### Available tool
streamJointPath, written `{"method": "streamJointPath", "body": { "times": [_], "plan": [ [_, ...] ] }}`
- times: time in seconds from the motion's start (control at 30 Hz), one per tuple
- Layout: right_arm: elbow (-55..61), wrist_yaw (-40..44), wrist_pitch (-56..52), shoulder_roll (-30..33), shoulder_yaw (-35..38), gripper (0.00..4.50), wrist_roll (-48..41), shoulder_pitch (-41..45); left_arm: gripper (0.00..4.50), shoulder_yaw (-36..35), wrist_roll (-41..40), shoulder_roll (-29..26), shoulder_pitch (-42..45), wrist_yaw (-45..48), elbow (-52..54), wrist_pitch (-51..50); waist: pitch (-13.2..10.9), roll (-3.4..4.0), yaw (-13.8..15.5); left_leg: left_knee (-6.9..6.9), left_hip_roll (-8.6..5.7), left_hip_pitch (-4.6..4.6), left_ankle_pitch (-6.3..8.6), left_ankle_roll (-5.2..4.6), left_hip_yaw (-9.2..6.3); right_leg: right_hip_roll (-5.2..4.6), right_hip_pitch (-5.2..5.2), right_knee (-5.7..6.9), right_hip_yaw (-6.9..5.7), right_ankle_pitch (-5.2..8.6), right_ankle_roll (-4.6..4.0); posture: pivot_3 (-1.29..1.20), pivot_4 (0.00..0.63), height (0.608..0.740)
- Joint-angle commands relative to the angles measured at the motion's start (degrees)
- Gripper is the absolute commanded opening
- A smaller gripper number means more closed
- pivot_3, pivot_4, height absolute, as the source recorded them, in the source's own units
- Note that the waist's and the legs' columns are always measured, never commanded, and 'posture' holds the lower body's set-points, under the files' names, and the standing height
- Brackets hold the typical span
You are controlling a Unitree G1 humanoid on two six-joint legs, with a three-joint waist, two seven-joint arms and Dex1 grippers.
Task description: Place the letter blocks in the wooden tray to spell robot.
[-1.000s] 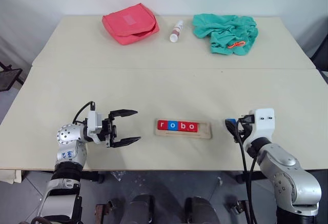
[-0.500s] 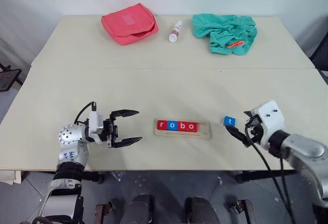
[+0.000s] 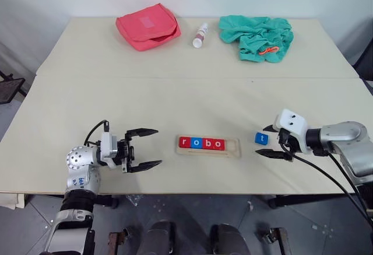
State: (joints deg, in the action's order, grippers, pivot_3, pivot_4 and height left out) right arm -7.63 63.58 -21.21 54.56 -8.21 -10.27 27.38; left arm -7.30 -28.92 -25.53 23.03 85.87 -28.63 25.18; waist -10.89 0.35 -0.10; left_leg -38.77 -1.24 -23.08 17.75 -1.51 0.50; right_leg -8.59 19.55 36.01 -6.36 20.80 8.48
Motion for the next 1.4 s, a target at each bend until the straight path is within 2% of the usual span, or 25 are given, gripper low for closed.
{"method": "streamJointPath", "body": {
  "times": [0.03, 0.1, 0.33, 0.6, 0.7, 0.8, 1.1, 1.4],
  "plan": [
    [-2.7, 1.4, 2.7, -0.4, -0.6, 4.29, 2.2, 1.6, 4.5, -1.4, -1.2, -0.8, -1.1, -0.1, 2.5, 0.2, 0.0, 0.0, 0.0, -0.01, 0.0, 0.0, 0.0, 0.0, 0.0, 0.0, 0.0, 0.0, -0.01, 0.0, 0.0, 0.0, 0.15, 0.74],
    [-3.7, 1.8, 3.6, -0.7, -0.6, 3.87, 2.6, 2.0, 4.5, -1.6, -1.2, -0.8, -1.4, -0.1, 2.9, 0.1, 0.0, 0.0, 0.1, -0.05, 0.0, 0.0, 0.0, 0.0, -0.03, 0.0, -0.03, 0.0, -0.03, 0.0, 0.0, 0.0, 0.15, 0.74],
    [-3.8, 2.0, 4.1, -1.3, 0.1, 1.47, 3.2, 1.9, 4.5, -1.8, -1.0, -0.9, -1.2, 0.1, 2.6, 0.0, 0.0, 0.0, 0.1, -0.14, 0.0, 0.0, 0.0, 0.0, -0.06, 0.0, -0.08, 0.0, -0.05, 0.0, 0.0, 0.0, 0.15, 0.74],
    [7.8, 3.6, -4.1, 0.1, 2.5, 1.47, -0.7, 2.8, 4.5, -1.3, -0.9, -0.5, -0.7, 0.6, 2.0, -0.1, 0.0, 0.0, 0.1, -0.13, 0.01, -0.03, 0.0, 0.0, -0.05, 0.0, -0.03, 0.01, -0.04, 0.0, 0.0, 0.0, 0.15, 0.74],
    [15.9, 4.2, -10.2, -1.2, 1.6, 1.47, -4.1, 3.1, 4.5, -1.0, -0.7, -0.1, -0.1, 0.7, 1.4, 0.1, 0.0, 0.0, 0.1, -0.14, 0.01, -0.04, 0.0, 0.0, -0.07, 0.0, -0.04, 0.02, -0.04, 0.0, 0.0, 0.0, 0.15, 0.74],
    [19.2, 3.7, -12.0, -2.8, -0.9, 1.47, -4.0, 3.1, 4.5, -0.8, -0.7, 0.2, 0.1, 0.7, 1.3, 0.1, 0.0, 0.0, 0.1, -0.15, 0.0, -0.04, 0.0, 0.0, -0.1, 0.0, -0.05, 0.01, -0.04, 0.0, 0.0, 0.0, 0.15, 0.74],
    [16.4, 2.7, -10.2, -7.1, -5.6, 1.47, -0.8, 6.1, 4.5, -1.0, -0.9, 0.0, -0.8, 0.4, 2.6, 0.0, 0.0, 0.0, 0.1, -0.14, -0.01, -0.04, 0.0, 0.0, -0.11, 0.0, -0.03, 0.02, -0.05, 0.0, 0.0, 0.0, 0.15, 0.74],
    [14.4, 3.8, -8.9, -7.8, -6.9, 1.47, 0.2, 7.2, 4.5, -1.4, -0.9, -0.4, -2.3, -0.3, 3.9, -0.1, 0.0, 0.0, 0.1, -0.13, -0.02, -0.04, 0.0, 0.0, -0.12, 0.0, -0.03, 0.03, -0.06, 0.0, 0.0, 0.0, 0.15, 0.74]
  ]
}}
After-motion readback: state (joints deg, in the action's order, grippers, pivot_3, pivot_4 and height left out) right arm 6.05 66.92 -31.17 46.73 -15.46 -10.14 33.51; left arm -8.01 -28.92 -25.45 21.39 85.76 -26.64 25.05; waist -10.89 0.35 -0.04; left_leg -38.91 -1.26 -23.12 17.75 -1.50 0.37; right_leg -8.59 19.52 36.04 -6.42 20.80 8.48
